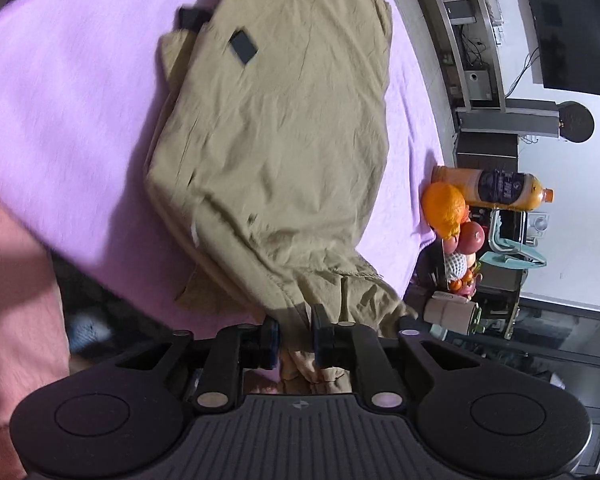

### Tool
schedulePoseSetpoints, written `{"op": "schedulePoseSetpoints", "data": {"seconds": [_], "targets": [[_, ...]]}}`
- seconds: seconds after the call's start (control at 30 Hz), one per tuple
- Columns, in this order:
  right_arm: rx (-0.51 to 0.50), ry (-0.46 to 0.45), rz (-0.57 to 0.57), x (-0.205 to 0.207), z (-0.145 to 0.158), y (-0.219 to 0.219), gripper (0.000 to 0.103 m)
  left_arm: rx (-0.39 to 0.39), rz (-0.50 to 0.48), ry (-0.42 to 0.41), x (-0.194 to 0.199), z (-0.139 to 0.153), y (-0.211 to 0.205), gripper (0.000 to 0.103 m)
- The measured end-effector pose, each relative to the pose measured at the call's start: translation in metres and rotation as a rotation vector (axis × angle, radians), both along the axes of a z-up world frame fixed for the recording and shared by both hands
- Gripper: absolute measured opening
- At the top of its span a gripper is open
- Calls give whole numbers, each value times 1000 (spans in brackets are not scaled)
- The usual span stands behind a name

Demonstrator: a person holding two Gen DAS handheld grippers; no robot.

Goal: Fold clothes

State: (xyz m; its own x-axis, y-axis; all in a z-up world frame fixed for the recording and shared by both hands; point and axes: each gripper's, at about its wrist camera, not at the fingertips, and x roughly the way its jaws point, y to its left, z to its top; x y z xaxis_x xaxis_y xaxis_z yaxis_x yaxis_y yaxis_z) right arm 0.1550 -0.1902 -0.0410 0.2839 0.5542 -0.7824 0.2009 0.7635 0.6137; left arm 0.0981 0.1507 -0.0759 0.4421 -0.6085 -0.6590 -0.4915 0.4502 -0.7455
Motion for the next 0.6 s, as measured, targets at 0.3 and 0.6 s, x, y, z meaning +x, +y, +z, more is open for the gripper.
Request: {"op": "schedulePoseSetpoints", "data": {"seconds": [0.3,0.6], "targets": [[47,-3,-100,105,3,45,50,288,-124,-188,65,67,35,38],[-20,-212,-7,122,45,42,76,466,40,-280,31,76,78,48]]}}
